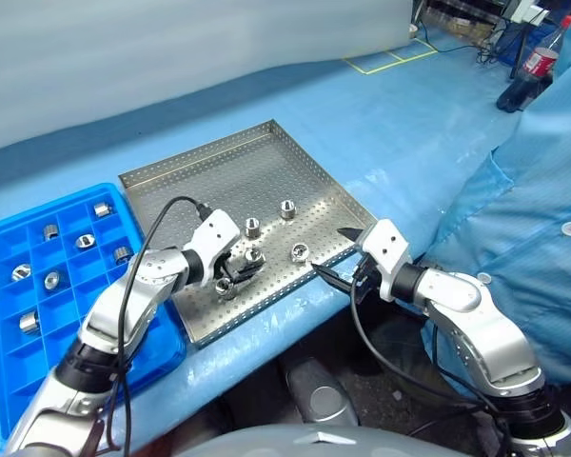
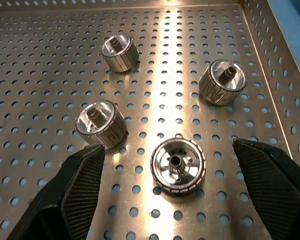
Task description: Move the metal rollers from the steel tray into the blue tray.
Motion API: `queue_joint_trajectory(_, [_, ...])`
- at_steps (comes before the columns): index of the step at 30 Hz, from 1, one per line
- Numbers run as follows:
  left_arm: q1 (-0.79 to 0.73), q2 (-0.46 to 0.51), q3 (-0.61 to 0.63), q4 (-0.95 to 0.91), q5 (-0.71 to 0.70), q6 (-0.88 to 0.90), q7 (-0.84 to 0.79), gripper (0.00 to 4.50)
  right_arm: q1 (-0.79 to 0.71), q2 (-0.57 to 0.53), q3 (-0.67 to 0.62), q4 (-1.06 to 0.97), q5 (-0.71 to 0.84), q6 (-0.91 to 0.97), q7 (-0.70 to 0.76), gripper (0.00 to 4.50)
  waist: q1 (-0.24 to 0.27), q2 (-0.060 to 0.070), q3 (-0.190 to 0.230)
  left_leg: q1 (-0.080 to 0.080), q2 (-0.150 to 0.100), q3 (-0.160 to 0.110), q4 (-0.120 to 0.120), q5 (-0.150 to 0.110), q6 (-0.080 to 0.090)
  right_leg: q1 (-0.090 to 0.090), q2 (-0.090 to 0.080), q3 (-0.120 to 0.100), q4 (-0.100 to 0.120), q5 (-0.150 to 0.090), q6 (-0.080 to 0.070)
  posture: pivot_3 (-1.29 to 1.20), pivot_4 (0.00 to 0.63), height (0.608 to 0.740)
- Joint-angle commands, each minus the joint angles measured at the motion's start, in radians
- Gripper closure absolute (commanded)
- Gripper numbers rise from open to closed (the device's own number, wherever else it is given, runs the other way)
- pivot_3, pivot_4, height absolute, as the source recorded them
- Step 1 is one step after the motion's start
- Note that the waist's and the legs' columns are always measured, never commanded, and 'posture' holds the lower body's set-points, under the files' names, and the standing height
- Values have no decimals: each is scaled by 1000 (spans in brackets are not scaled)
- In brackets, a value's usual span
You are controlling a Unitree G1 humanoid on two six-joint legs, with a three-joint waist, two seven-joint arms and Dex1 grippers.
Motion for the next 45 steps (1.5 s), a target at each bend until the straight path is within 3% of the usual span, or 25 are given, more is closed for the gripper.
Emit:
queue_joint_trajectory(1, [37,44,43,-125,-31,39,-21,60,-10,1,-12,-41,3,-6,-7,0,0,0,0,0,0,0,0,0,0,0,0,0,0,0,0,-447,150,740])
queue_joint_trajectory(8, [111,114,66,-186,-13,76,-3,60,-30,4,-3,-21,5,-9,2,0,5,-1,1,0,0,0,0,0,0,0,-1,0,0,-1,-1,-415,150,740])
queue_joint_trajectory(14, [103,69,11,-115,25,71,48,60,-53,10,11,-13,4,-9,8,0,20,-1,1,0,0,0,-1,0,0,0,-1,0,-1,-1,-1,-407,150,740])
queue_joint_trajectory(17, [98,60,-7,-100,49,73,64,602,-57,11,6,-19,4,-5,5,0,27,-1,1,0,0,0,-1,0,0,0,-1,0,-1,-1,-1,-424,150,740])
queue_joint_trajectory(21, [91,67,-5,-91,55,67,55,1909,-56,6,-4,-19,3,-5,3,0,27,-1,1,0,0,0,-1,0,0,-1,-1,0,-1,-1,-1,-423,150,740])
queue_joint_trajectory(24, [91,62,0,-86,60,64,58,1909,-59,7,-4,-13,1,-7,1,0,27,-1,1,0,0,0,-1,0,0,-1,-1,0,-1,-1,-1,-421,150,740])
queue_joint_trajectory(27, [93,45,12,-90,52,53,63,2375,-66,12,3,-8,0,-10,3,0,27,-1,1,0,0,0,-1,0,0,-1,-1,0,-1,-1,-1,-415,150,740])
queue_joint_trajectory(28, [94,29,29,-96,36,53,64,2672,-69,14,7,-6,1,-10,5,0,27,-1,1,0,0,0,-1,0,0,-1,-1,0,-1,-1,-1,-413,150,740])
queue_joint_trajectory(34, [89,-74,207,-151,-100,81,70,2672,-91,32,23,30,33,-12,39,0,35,-1,1,0,0,0,-1,0,0,-1,-1,0,-1,0,0,-357,150,740])
queue_joint_trajectory(38, [115,-50,256,-181,-96,91,90,2672,-123,47,47,71,22,-25,53,0,44,-1,1,0,-2,0,-1,0,0,0,0,0,0,0,1,-323,150,740])
queue_joint_trajectory(45, [233,-51,502,-334,-189,118,128,2672,-192,99,71,121,111,-35,159,0,90,-2,2,0,0,0,-1,0,0,-1,0,0,0,1,2,-185,150,740])
